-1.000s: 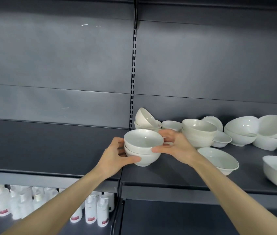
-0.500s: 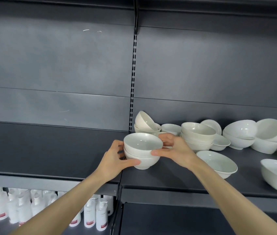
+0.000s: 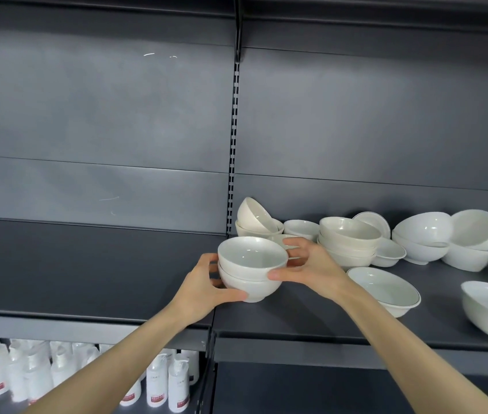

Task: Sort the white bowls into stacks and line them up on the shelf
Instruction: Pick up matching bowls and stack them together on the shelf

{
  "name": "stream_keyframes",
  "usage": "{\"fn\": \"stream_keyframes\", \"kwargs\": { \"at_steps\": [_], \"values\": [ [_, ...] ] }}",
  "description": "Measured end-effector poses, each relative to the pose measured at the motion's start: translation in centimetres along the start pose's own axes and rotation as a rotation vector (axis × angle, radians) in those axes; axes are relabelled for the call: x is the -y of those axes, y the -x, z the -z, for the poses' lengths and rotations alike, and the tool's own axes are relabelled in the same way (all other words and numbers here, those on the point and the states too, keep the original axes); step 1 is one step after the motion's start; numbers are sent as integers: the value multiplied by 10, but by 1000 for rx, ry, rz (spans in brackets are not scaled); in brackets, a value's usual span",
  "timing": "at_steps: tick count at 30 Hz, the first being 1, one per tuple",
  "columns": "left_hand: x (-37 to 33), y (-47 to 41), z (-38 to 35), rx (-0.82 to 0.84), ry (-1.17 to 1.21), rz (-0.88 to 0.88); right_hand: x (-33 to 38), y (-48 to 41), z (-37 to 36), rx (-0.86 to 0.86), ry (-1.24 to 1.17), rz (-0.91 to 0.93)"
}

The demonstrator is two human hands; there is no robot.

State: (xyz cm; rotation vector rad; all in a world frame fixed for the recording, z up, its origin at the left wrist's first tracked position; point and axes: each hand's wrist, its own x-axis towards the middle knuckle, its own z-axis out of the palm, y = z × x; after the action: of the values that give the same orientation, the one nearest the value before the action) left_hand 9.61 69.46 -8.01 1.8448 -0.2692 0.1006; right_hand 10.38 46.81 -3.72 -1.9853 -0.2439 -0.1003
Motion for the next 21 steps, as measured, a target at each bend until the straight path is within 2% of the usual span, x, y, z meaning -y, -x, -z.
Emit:
{"fn": "stream_keyframes", "kwargs": {
  "at_steps": [21],
  "values": [
    [4,-17,21,15,-8,12,5,-20,-21,-20,58,-13]
  ]
}}
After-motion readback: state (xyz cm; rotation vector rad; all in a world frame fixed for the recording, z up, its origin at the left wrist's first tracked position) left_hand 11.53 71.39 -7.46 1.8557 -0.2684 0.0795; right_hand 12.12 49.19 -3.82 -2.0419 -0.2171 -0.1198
